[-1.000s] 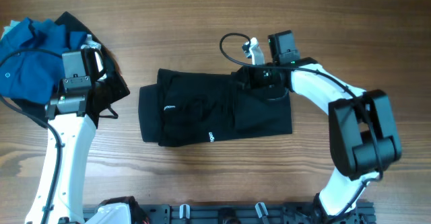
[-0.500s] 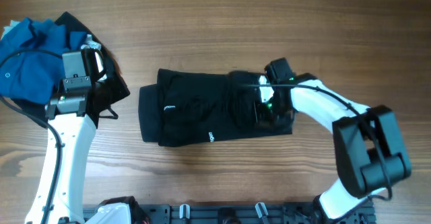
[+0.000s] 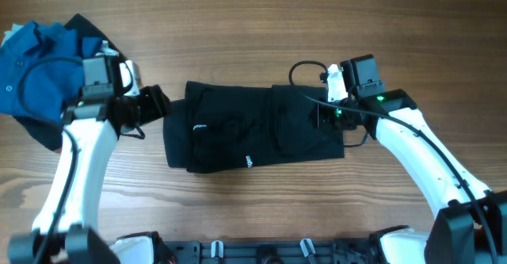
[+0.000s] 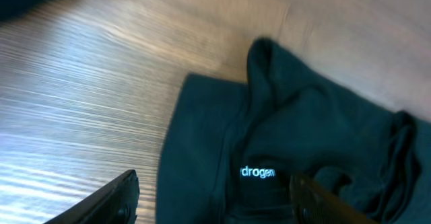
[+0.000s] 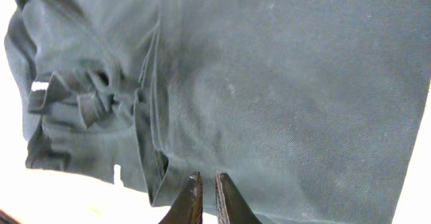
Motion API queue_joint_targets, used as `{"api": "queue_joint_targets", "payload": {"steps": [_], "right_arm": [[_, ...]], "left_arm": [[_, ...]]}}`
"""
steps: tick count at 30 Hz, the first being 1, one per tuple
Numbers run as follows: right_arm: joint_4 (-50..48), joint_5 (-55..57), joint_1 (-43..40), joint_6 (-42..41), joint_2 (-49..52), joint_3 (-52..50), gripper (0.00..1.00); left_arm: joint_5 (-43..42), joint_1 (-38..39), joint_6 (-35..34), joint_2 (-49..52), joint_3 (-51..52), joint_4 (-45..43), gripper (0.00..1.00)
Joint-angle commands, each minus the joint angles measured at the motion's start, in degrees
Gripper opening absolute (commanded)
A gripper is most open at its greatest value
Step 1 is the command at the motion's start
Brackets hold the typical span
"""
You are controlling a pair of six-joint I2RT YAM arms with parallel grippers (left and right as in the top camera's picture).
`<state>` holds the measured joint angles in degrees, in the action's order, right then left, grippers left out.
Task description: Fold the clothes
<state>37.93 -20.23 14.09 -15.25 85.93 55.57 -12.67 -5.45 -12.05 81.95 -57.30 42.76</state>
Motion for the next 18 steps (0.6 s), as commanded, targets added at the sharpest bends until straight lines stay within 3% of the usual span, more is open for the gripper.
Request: {"api": "queue_joint_targets", "payload": {"steps": [1, 8, 11, 18], "right_arm": [[-1.3, 2.0, 0.2, -4.5, 3.7, -0.7, 0.09], [-1.6, 1.7, 0.2, -6.4, 14.8, -0.7, 0.03], [-2.9, 0.8, 0.2, -6.7, 18.9, -0.7, 0.04], [-4.1, 0.2, 0.2, -6.8, 20.4, -0.7, 0.04]], "left_arm": [[-3.6, 3.1, 5.6, 9.4, -0.8, -0.6, 0.76], [-3.6, 5.2, 5.9, 19.4, -0.8, -6.3, 0.85], [-4.1, 5.4, 10.0, 21.5, -0.8, -5.7, 0.92], [-15.9, 6.1, 18.4, 28.3, -0.8, -4.5, 0.88]]}}
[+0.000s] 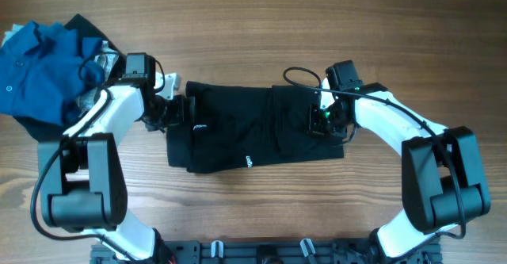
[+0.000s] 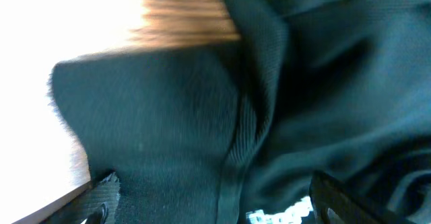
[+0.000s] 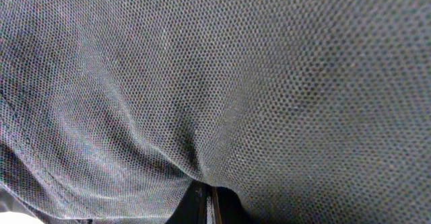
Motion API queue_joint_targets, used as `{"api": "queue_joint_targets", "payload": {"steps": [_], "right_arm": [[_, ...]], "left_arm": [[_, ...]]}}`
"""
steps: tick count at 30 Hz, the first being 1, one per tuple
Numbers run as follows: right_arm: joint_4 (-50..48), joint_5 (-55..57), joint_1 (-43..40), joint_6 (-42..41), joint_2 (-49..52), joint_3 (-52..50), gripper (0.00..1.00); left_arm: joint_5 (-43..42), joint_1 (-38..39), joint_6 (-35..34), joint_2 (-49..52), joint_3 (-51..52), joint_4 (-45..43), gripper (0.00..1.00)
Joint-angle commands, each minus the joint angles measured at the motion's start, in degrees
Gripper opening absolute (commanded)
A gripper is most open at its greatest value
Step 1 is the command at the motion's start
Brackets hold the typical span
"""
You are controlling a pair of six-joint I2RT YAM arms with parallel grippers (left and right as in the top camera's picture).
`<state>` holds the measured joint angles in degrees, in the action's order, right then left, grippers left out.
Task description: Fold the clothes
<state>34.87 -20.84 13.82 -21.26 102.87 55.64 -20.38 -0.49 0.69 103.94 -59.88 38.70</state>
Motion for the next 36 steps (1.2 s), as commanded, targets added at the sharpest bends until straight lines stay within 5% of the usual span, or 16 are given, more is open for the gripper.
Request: {"api": "queue_joint_targets", "payload": {"steps": [1, 5, 9, 13, 23, 36], "right_arm": [[-1.0, 0.9, 0.5, -0.8, 3.4, -0.8, 0.04], [-1.0, 0.9, 0.5, -0.8, 3.4, -0.8, 0.04], [-1.0, 0.9, 0.5, -0.8, 3.4, -0.8, 0.04], [-1.0, 0.9, 0.5, -0.8, 3.4, -0.8, 0.04], [6.3, 3.2, 0.2, 1.6, -2.1, 1.0, 0.04], [6.9, 12.2, -5.2, -1.2, -1.3, -1.2, 0.05]], "left_arm": [[-8.2, 1.5, 6.4, 7.0, 1.8, -0.5, 0.85], [-8.2, 3.4, 7.8, 9.2, 1.8, -0.3, 0.72], [-8.1, 5.6, 8.1, 9.5, 1.9, -0.3, 0.46], [-8.1, 5.7, 7.9, 9.4, 1.8, 0.9, 0.04], [-8.1, 3.1, -1.1, -1.0, -15.1, 19.6, 0.04], [-6.8, 20.3, -17.1, -4.4, -19.7, 11.6, 0.04]]}}
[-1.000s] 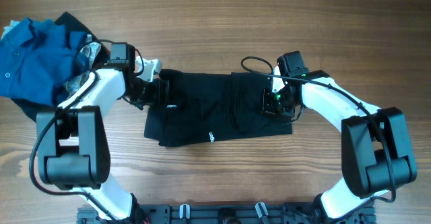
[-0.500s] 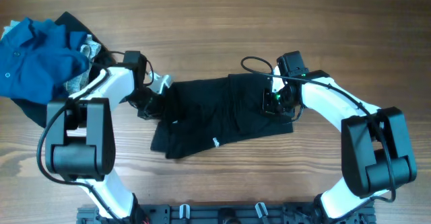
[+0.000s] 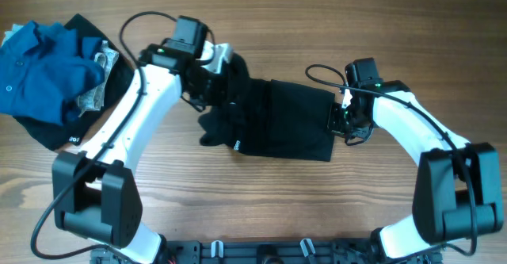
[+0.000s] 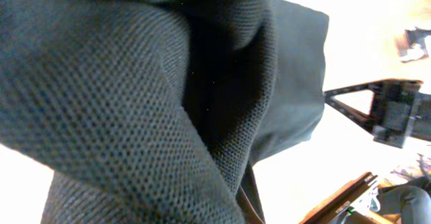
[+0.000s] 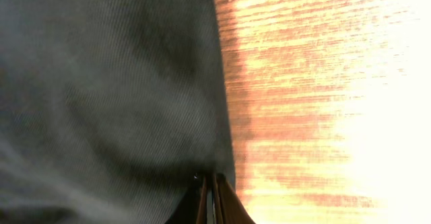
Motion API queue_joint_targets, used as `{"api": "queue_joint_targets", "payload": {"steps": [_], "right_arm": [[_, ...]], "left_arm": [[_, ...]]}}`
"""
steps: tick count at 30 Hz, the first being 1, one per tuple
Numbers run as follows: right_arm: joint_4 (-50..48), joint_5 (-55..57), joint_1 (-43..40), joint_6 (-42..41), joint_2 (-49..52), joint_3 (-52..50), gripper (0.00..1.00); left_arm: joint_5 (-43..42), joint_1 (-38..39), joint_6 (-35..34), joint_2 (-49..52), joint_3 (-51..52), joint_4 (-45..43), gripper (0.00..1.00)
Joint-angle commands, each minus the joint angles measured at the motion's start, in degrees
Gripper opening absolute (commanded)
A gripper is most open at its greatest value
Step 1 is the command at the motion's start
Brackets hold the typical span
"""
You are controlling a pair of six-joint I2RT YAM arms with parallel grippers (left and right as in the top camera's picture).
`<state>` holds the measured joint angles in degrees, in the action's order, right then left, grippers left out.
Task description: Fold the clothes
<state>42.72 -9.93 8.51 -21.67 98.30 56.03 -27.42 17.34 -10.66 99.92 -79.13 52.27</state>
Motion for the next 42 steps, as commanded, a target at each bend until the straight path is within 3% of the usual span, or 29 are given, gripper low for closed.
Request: {"api": "queue_joint_targets", "payload": {"steps": [1, 4, 7, 12, 13, 15, 16, 21, 26, 28, 29, 30, 33, 38, 42], "right_arm": [[-1.0, 0.8, 0.1, -0.9, 4.1, -1.6, 0.04], [-1.5, 0.2, 0.1, -0.8, 5.8, -1.6, 0.04], [-1.7, 0.0, 0.1, -0.8, 5.9, -1.6, 0.04], [-1.6, -0.4, 0.1, -0.8, 5.9, -1.6, 0.04], [-1.6, -0.4, 0.1, -0.8, 5.9, -1.6, 0.04], [-1.5, -0.4, 0.1, -0.8, 5.9, -1.6, 0.05], [-1.4, -0.4, 0.1, -0.8, 5.9, -1.6, 0.05], [0.1, -0.4, 0.1, -0.7, 5.8, -1.6, 0.08], [7.4, 0.9, -3.1, 1.4, 1.4, 0.9, 0.11], [9.2, -1.1, -4.6, 4.2, -1.7, 2.3, 0.17], [9.3, -6.4, -5.3, 9.9, -4.3, 2.9, 0.22], [9.3, -13.5, -5.5, 14.4, -7.2, 3.0, 0.3], [9.9, -19.3, -5.4, 13.7, -12.2, 3.0, 0.61], [6.6, -23.5, -5.2, 9.2, -12.4, 2.8, 0.71], [1.1, -16.0, 0.1, 1.2, -10.7, 1.9, 0.73]], "left_arm": [[0.3, 3.3, -7.2, -0.4, -0.5, -3.0, 0.04], [1.2, 7.0, -10.4, -0.4, -0.5, -7.5, 0.04], [7.7, 11.6, -14.8, 0.5, -0.5, -11.4, 0.04], [8.8, 18.3, -17.4, 3.9, -0.5, -16.8, 0.06], [9.9, 19.5, -18.8, 5.1, -0.5, -17.4, 0.18], [10.8, 21.3, -19.9, 6.9, -0.5, -18.4, 0.3], [10.8, 22.1, -19.9, 7.7, -0.5, -19.6, 0.41], [10.8, 22.4, -19.6, 7.1, -0.7, -21.2, 0.45], [10.8, 14.9, -16.8, 3.4, -0.8, -14.8, 0.42], [10.8, 12.4, -15.0, 2.8, -0.8, -12.3, 0.42], [10.8, 10.9, -15.0, 2.8, -0.8, -10.2, 0.43], [10.8, 9.7, -14.8, 2.8, -0.8, -8.2, 0.43], [11.1, 7.4, -9.0, 3.0, -0.8, -4.5, 0.47], [13.0, 7.3, -8.8, 3.1, -0.7, -4.4, 0.49], [13.2, 7.3, -7.7, 4.2, -0.7, -4.7, 0.47]]}}
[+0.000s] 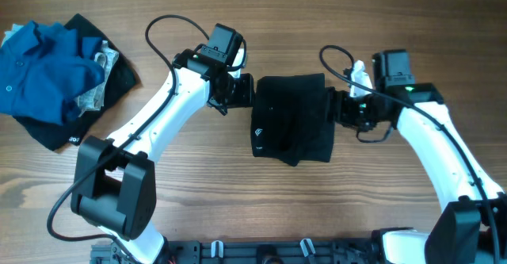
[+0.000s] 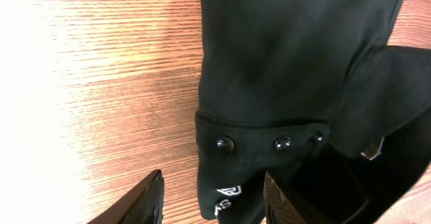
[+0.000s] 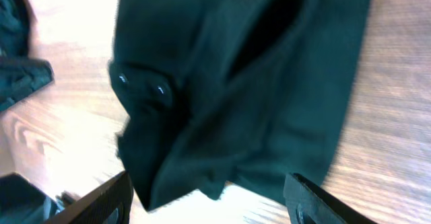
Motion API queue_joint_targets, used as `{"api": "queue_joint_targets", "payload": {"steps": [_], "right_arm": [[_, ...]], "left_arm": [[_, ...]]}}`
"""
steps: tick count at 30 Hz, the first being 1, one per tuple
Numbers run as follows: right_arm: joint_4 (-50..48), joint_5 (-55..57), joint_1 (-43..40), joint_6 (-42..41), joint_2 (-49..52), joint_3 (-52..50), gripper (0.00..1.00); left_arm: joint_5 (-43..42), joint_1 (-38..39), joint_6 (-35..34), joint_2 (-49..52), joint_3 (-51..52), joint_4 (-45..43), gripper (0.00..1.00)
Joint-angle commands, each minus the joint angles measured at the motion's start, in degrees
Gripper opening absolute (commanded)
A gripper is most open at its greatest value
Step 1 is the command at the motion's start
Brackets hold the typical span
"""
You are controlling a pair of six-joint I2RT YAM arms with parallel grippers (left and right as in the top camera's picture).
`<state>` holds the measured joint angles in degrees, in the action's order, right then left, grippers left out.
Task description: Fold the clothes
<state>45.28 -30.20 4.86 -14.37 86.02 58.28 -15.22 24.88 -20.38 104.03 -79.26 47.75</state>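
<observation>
A black garment (image 1: 291, 120) lies folded into a compact block at the table's centre, with a small white logo on its left side. In the left wrist view, three snap buttons show along a hem of the garment (image 2: 283, 76). My left gripper (image 1: 240, 93) is open just left of the block and holds nothing; its fingers (image 2: 143, 201) straddle the garment's near corner. My right gripper (image 1: 338, 109) is open at the block's right edge, also holding nothing. The right wrist view has the garment (image 3: 236, 76) ahead of the spread fingers (image 3: 102, 200).
A heap of clothes (image 1: 51, 66), blue on top of black and patterned pieces, lies at the far left of the wooden table (image 1: 238, 200). Cables loop above both wrists.
Both grippers were shut on the black garment, the left one holding its left end raised over the middle. Now both are open and off it, and the garment lies as a shorter folded block.
The garment first lay spread long across the table, with my left gripper open beside its left end and my right shut over its right end. Then the left sat at the left edge. Later it held that end up toward the middle. Now it is folded over and released.
</observation>
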Motion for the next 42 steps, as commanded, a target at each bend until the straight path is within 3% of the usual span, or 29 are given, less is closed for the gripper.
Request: {"api": "queue_joint_targets", "payload": {"steps": [1, 4, 6, 7, 16, 17, 18, 19, 21, 24, 27, 32, 37, 39, 40, 41, 42], "right_arm": [[-1.8, 6.7, 4.8, -7.7, 2.1, -0.3, 0.72], [-2.4, 12.8, 7.3, -12.0, 5.4, -0.3, 0.43], [-2.1, 14.6, 7.1, -12.6, 6.4, -0.3, 0.08], [-2.1, 15.5, 6.7, -12.6, 6.4, -0.3, 0.04], [-0.5, 18.8, -4.9, -10.2, 3.7, -0.1, 0.04], [0.1, 18.8, -5.2, -9.6, 3.7, -0.1, 0.1], [1.0, 19.5, -5.4, -9.6, 3.7, -0.1, 0.47], [1.7, 21.0, -5.4, -9.6, 3.7, -0.1, 0.55], [2.7, 23.0, -5.6, -9.6, 3.6, 0.0, 0.55], [3.1, 19.5, -5.8, -4.1, 3.3, 0.0, 0.39], [1.1, -2.6, -5.4, 13.9, 1.4, 0.0, 0.4], [0.0, -4.1, -3.1, 14.0, 0.8, -0.2, 0.5], [-0.7, 5.0, 1.5, 7.7, 3.3, -3.2, 0.49], [-1.1, 4.7, 2.7, 6.8, 4.5, -4.5, 0.29], [-1.0, 4.7, 2.9, 7.0, 4.5, -4.5, 0.12], [-1.1, 4.7, 2.9, 7.1, 4.0, -4.2, 0.04], [-1.3, 5.4, 2.6, 7.1, 3.5, -3.7, 0.05]], "left_arm": [[1.0, -0.2, 2.0, 0.2, -0.6, -0.1, 0.46], [1.0, -0.2, 2.0, 0.2, -0.6, -0.1, 0.46], [1.0, -0.2, 2.0, 0.2, -0.6, -0.1, 0.45], [1.0, -0.2, 2.0, 0.2, -0.6, -0.1, 0.45], [2.1, -0.3, 2.2, 0.2, -0.6, -0.2, 0.46], [2.5, -0.3, 2.2, 0.2, -0.6, -0.2, 0.46], [2.9, -0.3, 2.2, 0.2, -0.6, -0.2, 0.46], [2.9, -0.3, 2.2, 0.2, -0.6, -0.2, 0.48], [2.9, -0.3, 2.2, 0.2, -0.6, 0.0, 0.49], [3.2, -0.3, 2.3, 0.2, -0.6, 0.8, 0.51], [3.3, -0.3, 3.7, 0.2, -0.6, 1.5, 0.51], [3.3, -0.3, 3.7, 0.2, -0.6, 1.4, 0.52], [3.3, -0.3, 3.7, 0.2, -0.6, 1.4, 0.53], [3.3, -0.3, 3.7, 0.2, -0.6, 1.4, 0.53], [3.3, -0.3, 3.7, 0.2, -0.6, 1.4, 0.53], [3.3, -0.3, 3.7, 0.2, -0.6, 1.4, 0.53], [3.3, -0.3, 3.7, 0.2, -0.6, 1.4, 0.53]]}}
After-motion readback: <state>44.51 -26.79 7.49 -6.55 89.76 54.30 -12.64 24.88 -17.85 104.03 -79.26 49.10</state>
